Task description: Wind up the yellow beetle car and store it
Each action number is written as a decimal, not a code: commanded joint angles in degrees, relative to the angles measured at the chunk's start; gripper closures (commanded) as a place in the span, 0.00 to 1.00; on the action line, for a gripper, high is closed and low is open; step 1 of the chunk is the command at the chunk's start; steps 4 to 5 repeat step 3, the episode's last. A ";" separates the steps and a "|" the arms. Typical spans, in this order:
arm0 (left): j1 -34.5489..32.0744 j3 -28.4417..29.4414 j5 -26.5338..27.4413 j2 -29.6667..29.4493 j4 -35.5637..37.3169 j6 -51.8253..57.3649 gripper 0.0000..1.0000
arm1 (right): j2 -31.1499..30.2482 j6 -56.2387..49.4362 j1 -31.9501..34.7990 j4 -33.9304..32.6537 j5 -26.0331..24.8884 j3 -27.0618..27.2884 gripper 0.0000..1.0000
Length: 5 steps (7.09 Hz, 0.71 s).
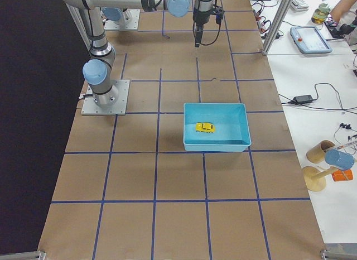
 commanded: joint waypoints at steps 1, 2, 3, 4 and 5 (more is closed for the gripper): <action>-0.03 0.15 -0.09 -0.36 0.03 0.00 0.01 | 0.63 0.40 0.00 -0.19 0.22 -0.05 0.00; -0.03 0.15 -0.09 -0.10 0.03 0.08 0.01 | 0.45 0.58 0.09 0.07 0.22 0.13 0.00; -0.03 0.15 -0.09 -0.10 0.03 0.08 0.01 | 0.62 0.58 0.09 -0.02 0.22 -0.13 0.00; -0.03 0.15 -0.09 -0.10 0.03 0.08 0.01 | 0.62 0.58 0.09 -0.02 0.22 -0.13 0.00; -0.03 0.15 -0.09 -0.10 0.03 0.08 0.01 | 0.62 0.58 0.09 -0.02 0.22 -0.13 0.00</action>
